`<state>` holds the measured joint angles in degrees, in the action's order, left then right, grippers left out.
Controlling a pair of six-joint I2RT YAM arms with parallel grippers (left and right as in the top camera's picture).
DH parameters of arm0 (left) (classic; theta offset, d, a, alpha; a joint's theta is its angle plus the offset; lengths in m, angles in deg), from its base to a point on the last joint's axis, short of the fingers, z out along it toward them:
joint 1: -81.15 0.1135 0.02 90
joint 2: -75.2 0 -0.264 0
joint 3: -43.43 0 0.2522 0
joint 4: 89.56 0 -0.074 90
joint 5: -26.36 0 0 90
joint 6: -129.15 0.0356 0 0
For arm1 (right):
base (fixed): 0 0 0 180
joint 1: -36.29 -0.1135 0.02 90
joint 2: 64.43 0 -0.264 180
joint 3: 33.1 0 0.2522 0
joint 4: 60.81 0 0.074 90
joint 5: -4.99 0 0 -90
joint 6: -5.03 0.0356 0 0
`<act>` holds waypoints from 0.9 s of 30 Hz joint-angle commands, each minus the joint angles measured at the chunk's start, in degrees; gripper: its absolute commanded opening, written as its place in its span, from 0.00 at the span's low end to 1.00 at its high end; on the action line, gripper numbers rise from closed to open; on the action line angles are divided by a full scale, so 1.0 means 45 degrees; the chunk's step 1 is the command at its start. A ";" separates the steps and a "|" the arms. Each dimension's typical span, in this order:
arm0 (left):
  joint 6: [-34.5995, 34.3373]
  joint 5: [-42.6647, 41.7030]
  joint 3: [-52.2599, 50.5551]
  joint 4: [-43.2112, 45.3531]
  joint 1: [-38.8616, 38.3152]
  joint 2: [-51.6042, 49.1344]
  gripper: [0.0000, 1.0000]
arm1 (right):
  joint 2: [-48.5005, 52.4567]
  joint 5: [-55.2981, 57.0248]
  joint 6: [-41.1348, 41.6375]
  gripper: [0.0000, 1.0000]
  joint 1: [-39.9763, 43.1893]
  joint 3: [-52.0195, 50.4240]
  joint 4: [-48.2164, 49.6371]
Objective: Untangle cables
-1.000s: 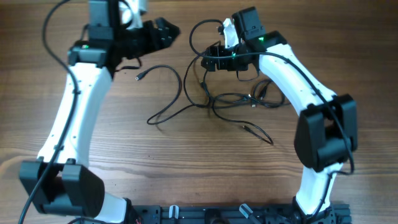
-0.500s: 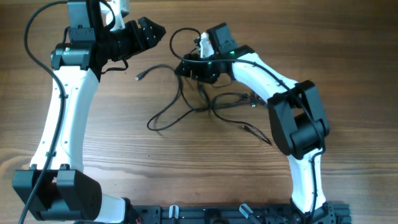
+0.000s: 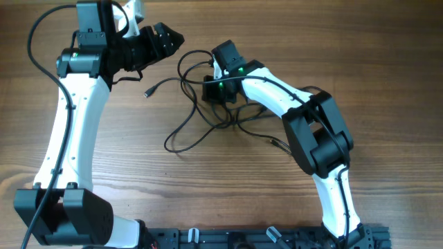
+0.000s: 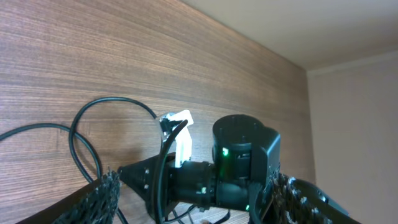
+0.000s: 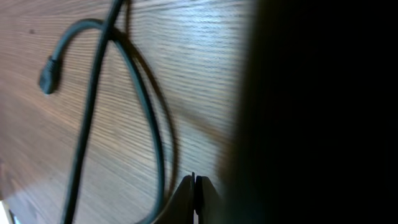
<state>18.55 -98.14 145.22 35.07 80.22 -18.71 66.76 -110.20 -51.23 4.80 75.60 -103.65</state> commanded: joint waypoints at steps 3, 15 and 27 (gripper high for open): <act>0.0204 0.0165 0.0024 -0.0053 0.0102 0.0272 0.80 | -0.1651 0.0160 -0.1525 0.05 0.0695 0.0151 -0.1020; 0.0204 0.0170 0.0024 -0.0058 0.0092 0.0272 0.80 | -0.7820 0.0777 -0.2137 0.05 0.4439 0.0899 -0.1268; 0.0199 0.0253 0.0024 -0.0112 0.0092 0.0272 0.80 | -0.7781 0.3716 -0.2531 0.05 0.9874 0.5168 -0.2599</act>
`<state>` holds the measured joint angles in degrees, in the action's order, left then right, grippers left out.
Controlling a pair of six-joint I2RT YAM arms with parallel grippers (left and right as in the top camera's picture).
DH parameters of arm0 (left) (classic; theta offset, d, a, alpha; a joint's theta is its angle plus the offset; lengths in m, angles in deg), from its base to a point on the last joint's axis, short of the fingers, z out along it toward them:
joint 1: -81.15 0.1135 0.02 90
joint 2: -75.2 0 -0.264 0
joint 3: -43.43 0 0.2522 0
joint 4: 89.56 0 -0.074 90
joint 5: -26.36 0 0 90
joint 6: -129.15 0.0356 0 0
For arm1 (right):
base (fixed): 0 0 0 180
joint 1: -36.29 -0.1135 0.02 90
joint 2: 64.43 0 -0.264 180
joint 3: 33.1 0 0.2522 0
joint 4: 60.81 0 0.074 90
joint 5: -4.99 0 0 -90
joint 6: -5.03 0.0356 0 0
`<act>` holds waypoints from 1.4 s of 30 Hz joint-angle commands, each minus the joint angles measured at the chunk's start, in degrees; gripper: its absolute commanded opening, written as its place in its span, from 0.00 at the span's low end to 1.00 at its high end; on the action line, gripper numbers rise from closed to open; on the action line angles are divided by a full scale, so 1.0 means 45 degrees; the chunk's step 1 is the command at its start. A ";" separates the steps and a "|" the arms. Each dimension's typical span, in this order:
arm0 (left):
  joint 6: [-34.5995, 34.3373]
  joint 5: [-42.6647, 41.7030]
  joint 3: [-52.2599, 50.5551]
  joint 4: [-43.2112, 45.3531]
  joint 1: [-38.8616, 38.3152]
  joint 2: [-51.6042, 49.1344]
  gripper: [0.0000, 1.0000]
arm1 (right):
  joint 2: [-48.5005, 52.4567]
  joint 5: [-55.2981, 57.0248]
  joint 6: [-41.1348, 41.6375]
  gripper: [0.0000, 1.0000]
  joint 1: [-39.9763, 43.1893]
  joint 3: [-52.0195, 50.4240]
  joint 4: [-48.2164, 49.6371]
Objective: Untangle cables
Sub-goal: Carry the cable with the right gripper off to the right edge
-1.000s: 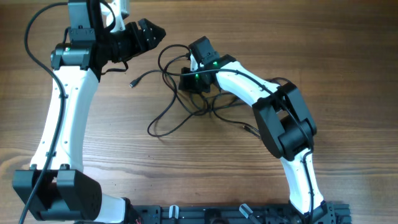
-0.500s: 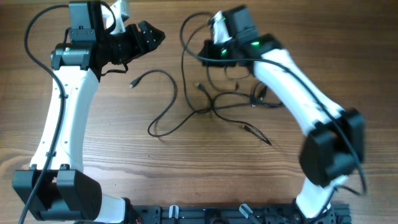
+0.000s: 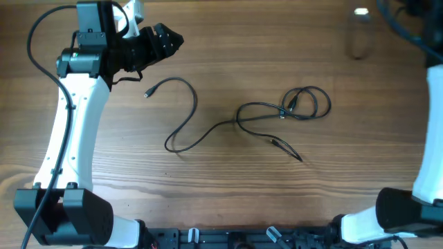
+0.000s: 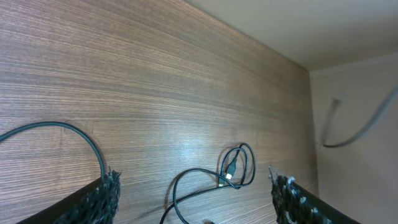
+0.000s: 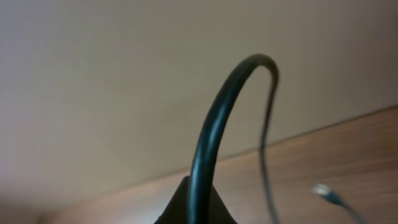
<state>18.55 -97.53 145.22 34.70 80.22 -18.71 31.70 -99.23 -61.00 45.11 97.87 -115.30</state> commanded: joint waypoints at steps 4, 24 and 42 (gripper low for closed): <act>0.0194 0.0117 0.0024 -0.0083 0.0092 0.0272 0.80 | 0.1088 0.1632 -0.1098 0.05 0.2429 0.0214 0.0364; 0.0194 0.0121 0.0024 -0.0112 0.0092 0.0272 0.80 | 0.5484 0.6688 -0.2827 0.05 0.3512 0.0185 0.3803; 0.0199 0.0126 0.0024 -0.0112 0.0092 0.0272 0.80 | 0.8174 0.2739 -0.2569 1.00 0.3502 0.0121 0.1885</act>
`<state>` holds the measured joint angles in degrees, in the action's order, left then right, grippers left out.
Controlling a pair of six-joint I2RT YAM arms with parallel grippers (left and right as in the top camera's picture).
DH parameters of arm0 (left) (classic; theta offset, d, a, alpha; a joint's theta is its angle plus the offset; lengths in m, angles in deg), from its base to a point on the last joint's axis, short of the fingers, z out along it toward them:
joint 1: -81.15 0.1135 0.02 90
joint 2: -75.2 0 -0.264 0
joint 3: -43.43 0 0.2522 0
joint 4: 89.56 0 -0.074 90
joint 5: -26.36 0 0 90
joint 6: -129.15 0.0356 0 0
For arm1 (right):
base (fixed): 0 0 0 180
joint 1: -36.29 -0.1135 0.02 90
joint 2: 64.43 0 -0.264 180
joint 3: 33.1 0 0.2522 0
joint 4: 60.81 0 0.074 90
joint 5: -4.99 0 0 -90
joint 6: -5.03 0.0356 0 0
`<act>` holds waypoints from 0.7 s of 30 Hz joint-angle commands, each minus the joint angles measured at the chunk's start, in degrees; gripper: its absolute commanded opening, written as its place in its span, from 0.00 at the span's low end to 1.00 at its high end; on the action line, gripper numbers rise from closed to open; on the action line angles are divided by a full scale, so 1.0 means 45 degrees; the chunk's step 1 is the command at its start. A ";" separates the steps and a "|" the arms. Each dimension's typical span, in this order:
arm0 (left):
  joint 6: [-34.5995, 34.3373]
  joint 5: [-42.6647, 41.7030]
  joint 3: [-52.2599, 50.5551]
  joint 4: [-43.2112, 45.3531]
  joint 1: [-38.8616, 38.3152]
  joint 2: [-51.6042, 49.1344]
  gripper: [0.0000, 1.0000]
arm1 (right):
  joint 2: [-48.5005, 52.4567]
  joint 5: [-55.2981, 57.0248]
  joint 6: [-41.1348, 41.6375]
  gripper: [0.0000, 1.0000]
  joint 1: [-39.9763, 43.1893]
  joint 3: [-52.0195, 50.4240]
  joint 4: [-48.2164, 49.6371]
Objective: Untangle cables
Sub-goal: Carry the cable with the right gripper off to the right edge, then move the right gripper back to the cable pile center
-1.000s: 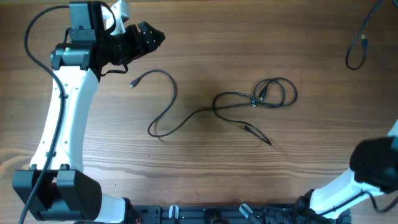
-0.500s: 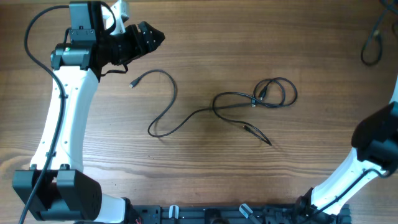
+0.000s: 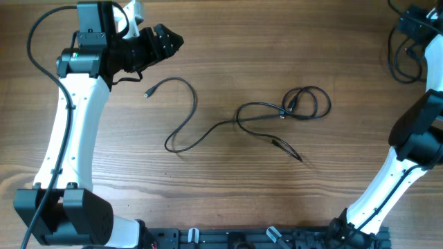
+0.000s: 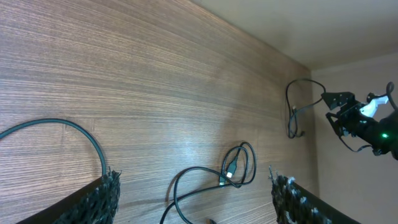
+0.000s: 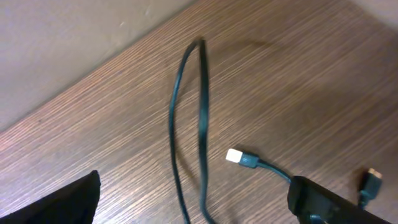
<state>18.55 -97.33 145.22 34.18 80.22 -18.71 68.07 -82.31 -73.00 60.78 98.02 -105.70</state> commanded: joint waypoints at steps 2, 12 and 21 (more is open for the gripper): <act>0.0199 0.0083 0.0024 0.0005 0.0092 0.0272 0.80 | -0.0102 -0.1209 0.0097 1.00 0.0019 0.0097 -0.0597; 0.0204 0.1093 0.0024 0.0000 0.0092 0.0272 0.83 | -0.3439 -0.4104 0.0369 1.00 -0.0607 0.0097 -0.4226; 0.0204 0.1132 0.0024 -0.0102 0.0092 0.0272 0.84 | -0.4041 -0.5051 -0.0690 0.99 -0.3551 0.0083 -0.8155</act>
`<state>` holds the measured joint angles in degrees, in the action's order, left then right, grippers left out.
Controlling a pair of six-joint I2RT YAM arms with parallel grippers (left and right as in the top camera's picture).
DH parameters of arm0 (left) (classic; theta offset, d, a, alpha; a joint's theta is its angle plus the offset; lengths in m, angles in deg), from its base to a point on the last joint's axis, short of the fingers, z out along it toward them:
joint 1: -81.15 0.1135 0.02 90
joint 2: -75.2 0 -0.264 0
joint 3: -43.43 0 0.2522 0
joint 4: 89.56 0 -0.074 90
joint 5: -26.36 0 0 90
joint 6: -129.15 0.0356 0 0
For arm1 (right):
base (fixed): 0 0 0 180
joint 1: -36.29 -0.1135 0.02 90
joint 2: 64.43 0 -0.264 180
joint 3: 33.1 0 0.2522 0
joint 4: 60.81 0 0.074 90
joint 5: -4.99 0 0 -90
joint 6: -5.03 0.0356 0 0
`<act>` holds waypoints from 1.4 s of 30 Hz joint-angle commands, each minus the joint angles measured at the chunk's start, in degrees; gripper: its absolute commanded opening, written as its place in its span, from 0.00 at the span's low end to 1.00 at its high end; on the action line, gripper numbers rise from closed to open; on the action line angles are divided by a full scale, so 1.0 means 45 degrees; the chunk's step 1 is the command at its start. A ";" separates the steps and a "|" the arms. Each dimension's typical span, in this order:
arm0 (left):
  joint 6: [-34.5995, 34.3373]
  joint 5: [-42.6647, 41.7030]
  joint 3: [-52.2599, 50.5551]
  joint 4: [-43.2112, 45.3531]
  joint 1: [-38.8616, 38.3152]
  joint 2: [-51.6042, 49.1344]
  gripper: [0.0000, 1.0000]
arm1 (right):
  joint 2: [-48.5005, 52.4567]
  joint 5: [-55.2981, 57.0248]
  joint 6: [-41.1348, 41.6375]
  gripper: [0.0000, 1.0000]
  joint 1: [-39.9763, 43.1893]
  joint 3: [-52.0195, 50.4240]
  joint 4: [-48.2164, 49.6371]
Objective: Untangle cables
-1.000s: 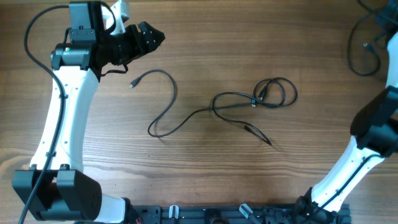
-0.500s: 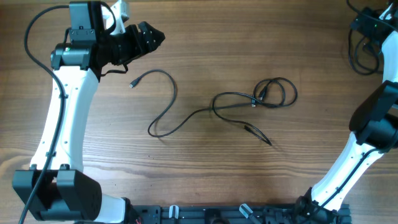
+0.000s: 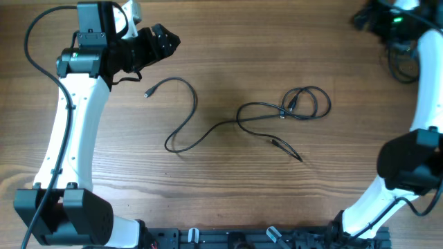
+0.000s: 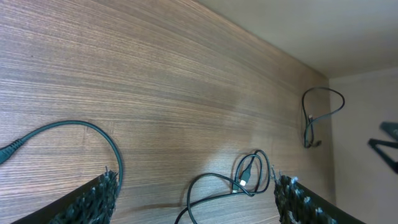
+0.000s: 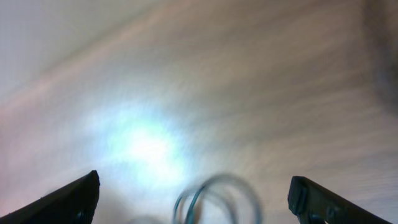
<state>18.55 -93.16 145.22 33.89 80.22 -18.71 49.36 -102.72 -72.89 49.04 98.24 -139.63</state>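
Observation:
Black cable (image 3: 187, 124) runs from a plug at the left across the table's middle into a knot of loops (image 3: 304, 102) (image 4: 252, 174), with a thin end trailing toward the front. A separate black cable (image 3: 400, 61) (image 4: 316, 115) lies folded at the far right edge. High at the upper left my left gripper (image 3: 166, 40) (image 4: 194, 180) stands open, holding nothing. At the top right my right gripper (image 3: 361, 17) (image 5: 194, 180) is open and empty. Its view is motion-blurred, showing only a smeared cable loop (image 5: 217, 196).
Bare wood table (image 3: 228, 200) under everything. The left arm (image 3: 69, 131) spans the left side and the right arm (image 3: 422, 104) runs down the right edge. A dark rail (image 3: 242, 238) lines the front edge.
My open right gripper has moved left from above the folded cable at the right edge, and its view is now blurred. The cables lie as before. The left wrist view has shifted slightly.
First my right gripper was down in the tangle at the table's middle. Then it was high at the far right with a cable hanging from it, fewer loops left behind. Later that cable lay folded at the right edge, the gripper open; now the gripper is further left.

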 commanded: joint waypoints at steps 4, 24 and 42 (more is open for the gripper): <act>0.0204 0.0971 0.0024 -0.0078 0.0092 0.0272 0.86 | 0.0165 -0.0510 -0.1078 0.99 -0.2550 0.0015 -0.1540; 0.0199 0.3298 0.0024 -0.0787 0.0350 0.0272 0.91 | 0.0335 -0.0899 -0.5338 0.97 -0.6212 -0.4143 -0.4133; 0.0194 0.3298 0.0024 -0.1059 0.0350 0.0272 0.91 | 0.0330 -0.4056 -0.5843 0.17 -0.6358 -0.8748 -0.0787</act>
<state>18.57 -78.65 145.22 29.50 81.53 -18.71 50.08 -118.20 -102.27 20.67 58.90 -144.65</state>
